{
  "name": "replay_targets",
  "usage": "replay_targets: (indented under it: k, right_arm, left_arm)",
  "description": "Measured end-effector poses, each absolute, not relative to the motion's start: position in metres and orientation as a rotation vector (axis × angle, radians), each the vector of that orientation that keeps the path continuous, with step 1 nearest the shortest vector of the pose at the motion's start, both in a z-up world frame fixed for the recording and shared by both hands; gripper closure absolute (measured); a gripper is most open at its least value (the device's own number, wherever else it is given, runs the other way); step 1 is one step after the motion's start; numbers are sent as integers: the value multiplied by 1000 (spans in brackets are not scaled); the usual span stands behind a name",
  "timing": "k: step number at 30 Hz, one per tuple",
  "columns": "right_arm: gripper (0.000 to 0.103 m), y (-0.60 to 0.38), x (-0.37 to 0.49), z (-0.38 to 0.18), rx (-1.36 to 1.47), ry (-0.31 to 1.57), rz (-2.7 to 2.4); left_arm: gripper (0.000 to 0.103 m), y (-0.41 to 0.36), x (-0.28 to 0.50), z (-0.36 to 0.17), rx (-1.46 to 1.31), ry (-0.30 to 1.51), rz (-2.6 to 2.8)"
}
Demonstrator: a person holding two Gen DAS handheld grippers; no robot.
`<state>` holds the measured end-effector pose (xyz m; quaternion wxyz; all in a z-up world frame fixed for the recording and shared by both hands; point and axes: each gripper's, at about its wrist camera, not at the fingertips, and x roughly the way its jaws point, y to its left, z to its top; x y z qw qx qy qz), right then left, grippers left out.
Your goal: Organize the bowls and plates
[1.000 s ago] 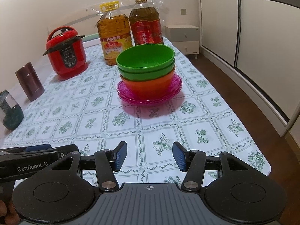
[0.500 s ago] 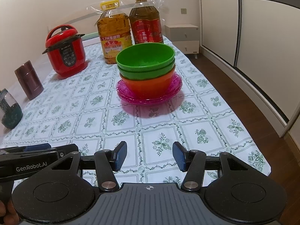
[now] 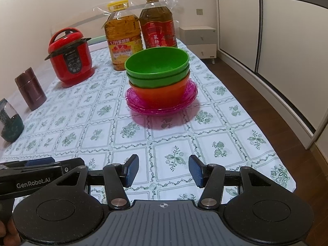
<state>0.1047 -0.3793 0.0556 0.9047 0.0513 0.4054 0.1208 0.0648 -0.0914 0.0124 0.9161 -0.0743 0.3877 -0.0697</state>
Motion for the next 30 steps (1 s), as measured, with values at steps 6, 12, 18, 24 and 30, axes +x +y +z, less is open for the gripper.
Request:
replay_targets:
  k: [6,12,18,24,30]
  right_arm:
    - [49,-380,105,55,106,838,249]
    - [49,-380,106,55,105,838,249]
    - [49,-379,105,55,104,837,249]
    - [49,-379,106,55,104,839,249]
    - [49,-379,106,54,101,840,249]
  left_arm:
    - [34,-91,65,12,-152,799,-144]
    - [34,-91,66,11,-151,800,-145]
    - [34,-91,67,11,-149,802,-146]
    - [34,-90,67,10,-151,804,-147]
    - [34,-91,67,11,-151,805,-147]
